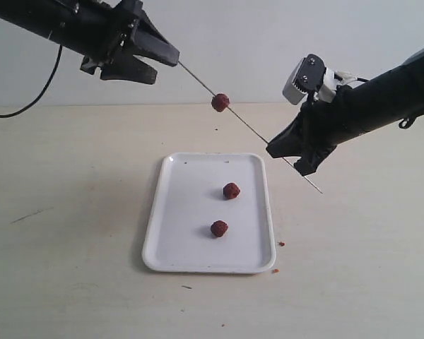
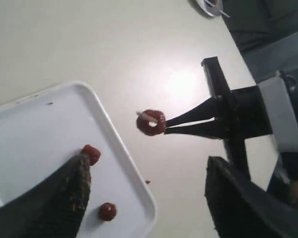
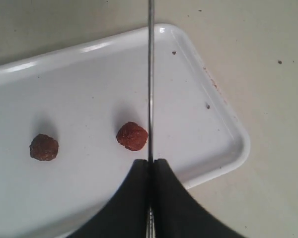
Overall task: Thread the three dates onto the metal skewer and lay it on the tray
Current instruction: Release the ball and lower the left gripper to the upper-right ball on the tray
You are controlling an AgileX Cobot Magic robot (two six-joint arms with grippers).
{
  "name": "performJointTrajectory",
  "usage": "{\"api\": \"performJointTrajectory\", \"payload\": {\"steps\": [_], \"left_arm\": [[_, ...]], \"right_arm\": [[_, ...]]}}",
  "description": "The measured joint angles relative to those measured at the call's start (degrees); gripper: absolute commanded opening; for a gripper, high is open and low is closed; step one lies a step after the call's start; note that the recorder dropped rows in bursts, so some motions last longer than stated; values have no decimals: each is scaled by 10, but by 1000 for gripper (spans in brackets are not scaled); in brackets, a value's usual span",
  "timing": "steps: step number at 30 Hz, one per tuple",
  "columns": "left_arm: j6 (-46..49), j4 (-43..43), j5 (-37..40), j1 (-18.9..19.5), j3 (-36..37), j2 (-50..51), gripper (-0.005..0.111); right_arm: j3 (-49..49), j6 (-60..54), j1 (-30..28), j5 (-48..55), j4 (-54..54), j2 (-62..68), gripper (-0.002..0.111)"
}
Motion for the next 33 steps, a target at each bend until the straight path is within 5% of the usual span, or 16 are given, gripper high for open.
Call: {"api": "performJointTrajectory", "payload": {"steps": [12,18,24,33], "left_arm": [[48,180,5,-65,0,1,64],[-17,339,-72,-192,19,30,64],[-66,442,-145,-273,20,91,64],[-103,460,-94,-279,22,121,64]], "right_arm": [[0,158,0,-80,-4,0,0],[0,303,0,-137,-81,0,0],[0,355,0,-143,-104,0,0],[0,357,0,-143,-107,0,0]]}}
